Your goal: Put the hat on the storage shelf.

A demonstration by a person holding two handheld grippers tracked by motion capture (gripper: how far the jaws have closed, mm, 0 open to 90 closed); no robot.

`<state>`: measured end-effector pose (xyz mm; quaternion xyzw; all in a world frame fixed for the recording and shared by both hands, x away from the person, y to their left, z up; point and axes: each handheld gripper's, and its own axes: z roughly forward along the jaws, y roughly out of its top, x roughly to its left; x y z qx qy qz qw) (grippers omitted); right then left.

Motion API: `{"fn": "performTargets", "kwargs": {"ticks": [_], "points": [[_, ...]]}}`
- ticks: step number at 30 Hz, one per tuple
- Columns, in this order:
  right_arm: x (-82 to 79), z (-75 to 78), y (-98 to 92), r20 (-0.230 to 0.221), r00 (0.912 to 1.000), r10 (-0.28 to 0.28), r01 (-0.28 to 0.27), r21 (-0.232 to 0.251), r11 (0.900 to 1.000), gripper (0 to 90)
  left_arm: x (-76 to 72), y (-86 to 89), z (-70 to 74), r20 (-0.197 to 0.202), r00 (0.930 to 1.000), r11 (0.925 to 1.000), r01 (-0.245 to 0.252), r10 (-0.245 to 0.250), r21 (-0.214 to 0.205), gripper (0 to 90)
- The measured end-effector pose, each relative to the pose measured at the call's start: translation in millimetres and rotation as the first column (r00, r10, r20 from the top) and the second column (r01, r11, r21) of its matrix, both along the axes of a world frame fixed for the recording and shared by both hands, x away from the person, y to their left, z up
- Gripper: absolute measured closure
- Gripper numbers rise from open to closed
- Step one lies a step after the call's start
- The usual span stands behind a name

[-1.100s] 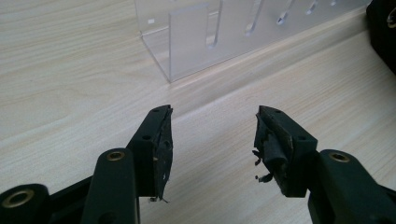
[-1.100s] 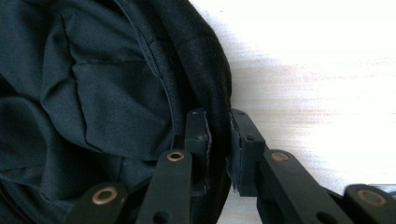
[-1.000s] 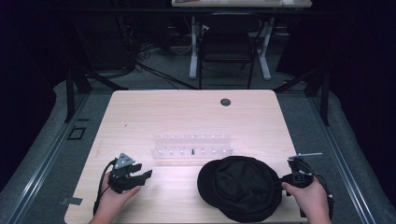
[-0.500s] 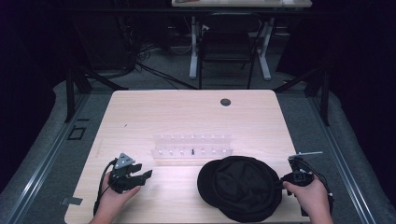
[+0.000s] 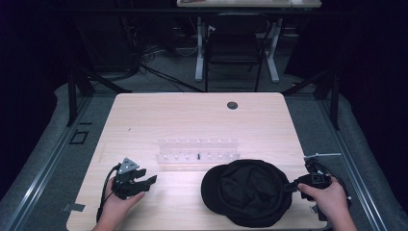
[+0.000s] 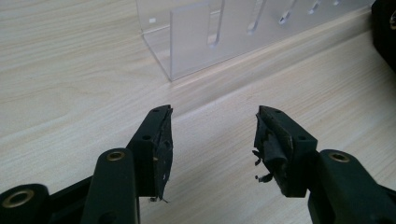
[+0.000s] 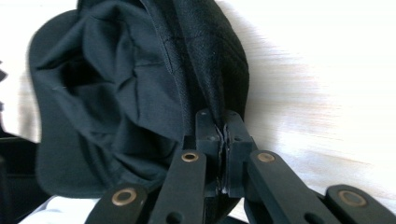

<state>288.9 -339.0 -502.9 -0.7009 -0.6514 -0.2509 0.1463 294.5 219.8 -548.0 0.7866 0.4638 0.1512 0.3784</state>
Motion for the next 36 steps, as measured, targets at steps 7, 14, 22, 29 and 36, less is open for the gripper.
{"fn": "performTargets", "kwargs": {"ticks": [7, 14, 22, 29, 36], "points": [[1.7, 7.0, -4.0, -0.023, 0.9997, -0.004, 0.006, 0.076, 0.9971, 88.1, 0.0, -0.8, -0.6, 0.004, 1.0, 1.0, 0.001, -0.001, -0.002, 46.4], [3.4, 14.8, -4.5, -0.043, 0.999, 0.011, -0.007, 0.084, 0.9964, 88.1, -0.2, -1.1, -0.6, 0.003, 1.0, 1.0, 0.001, -0.001, -0.002, 46.4], [5.0, 20.0, -4.4, -0.042, 0.9991, 0.005, 0.002, 0.164, 0.9864, 88.1, -0.3, -1.4, -0.9, 0.001, 1.0, 1.0, 0.003, -0.003, 0.001, 46.4], [5.3, 29.9, 0.1, -0.043, 0.9989, -0.02, 0.029, 0.208, 0.9778, 88.2, -0.4, -1.5, -0.8, -0.002, 1.0, 1.0, 0.004, -0.004, 0.002, 46.4], [6.3, 46.3, 2.3, -0.033, 0.9993, 0.016, -0.008, 0.244, 0.9698, 88.2, -0.8, -2.9, -1.8, 0.015, 0.9998, 0.9999, -0.014, 0.014, 0.006, 46.4]]}}
